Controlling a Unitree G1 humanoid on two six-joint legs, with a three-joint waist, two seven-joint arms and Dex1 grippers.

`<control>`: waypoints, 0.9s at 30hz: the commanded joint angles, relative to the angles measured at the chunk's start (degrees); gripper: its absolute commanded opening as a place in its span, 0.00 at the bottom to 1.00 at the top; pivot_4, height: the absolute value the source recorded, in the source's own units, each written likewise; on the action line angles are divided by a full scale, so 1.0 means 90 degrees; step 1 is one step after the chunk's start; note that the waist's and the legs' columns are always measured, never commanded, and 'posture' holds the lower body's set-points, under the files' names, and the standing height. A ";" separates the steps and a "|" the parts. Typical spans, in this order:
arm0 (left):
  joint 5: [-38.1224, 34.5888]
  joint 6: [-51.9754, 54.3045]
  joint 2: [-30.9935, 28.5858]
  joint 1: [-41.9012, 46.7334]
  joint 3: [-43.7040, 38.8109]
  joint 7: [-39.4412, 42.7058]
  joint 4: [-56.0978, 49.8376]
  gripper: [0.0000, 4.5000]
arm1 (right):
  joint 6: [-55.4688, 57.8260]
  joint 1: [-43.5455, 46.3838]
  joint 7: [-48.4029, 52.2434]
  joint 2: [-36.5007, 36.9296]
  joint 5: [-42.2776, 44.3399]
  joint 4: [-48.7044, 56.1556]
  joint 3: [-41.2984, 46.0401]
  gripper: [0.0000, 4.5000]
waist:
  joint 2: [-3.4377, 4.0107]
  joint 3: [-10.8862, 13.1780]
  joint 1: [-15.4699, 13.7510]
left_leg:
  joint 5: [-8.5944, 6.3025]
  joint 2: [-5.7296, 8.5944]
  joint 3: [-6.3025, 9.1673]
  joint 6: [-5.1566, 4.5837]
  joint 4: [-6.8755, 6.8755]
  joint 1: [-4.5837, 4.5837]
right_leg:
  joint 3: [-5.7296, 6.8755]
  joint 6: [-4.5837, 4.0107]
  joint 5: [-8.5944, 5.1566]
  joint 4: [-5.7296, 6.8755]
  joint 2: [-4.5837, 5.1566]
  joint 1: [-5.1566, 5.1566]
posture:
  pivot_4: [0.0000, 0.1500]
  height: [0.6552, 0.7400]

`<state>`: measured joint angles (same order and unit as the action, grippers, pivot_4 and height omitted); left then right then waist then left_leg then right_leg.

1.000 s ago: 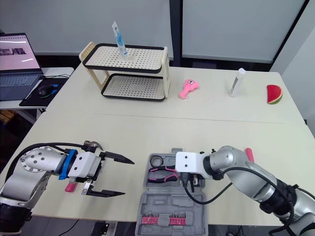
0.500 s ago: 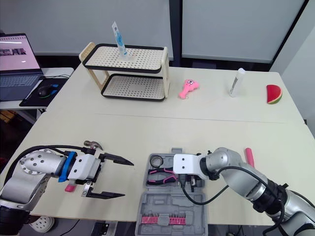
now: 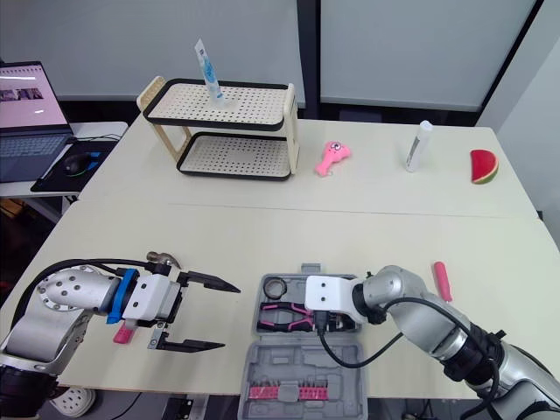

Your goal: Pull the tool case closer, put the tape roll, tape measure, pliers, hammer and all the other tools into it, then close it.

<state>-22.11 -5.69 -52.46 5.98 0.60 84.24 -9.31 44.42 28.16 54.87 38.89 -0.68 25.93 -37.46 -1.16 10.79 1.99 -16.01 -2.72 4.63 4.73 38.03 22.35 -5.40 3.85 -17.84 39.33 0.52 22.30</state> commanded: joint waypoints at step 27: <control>0.0000 -0.0292 0.0012 -0.0245 -0.0152 -0.0252 0.0106 1.00 | -0.1613 -0.0318 -0.0466 -0.1200 -0.0495 -0.1879 -0.0021 0.00 | 0.0000 0.0000 0.0032 | 0.0000 -0.0001 -0.0001 0.0000 0.0001 -0.0003 | -0.0001 -0.0001 -0.0001 0.0010 -0.0001 0.0001 | 1.00 0.94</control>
<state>-21.93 -7.59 -52.34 4.00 0.57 82.26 -8.21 30.95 25.94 50.06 27.43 -3.68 9.98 -36.77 -1.16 10.79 2.28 -16.01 -2.73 4.63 4.73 38.04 22.29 -5.40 3.84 -17.84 39.41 0.51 22.30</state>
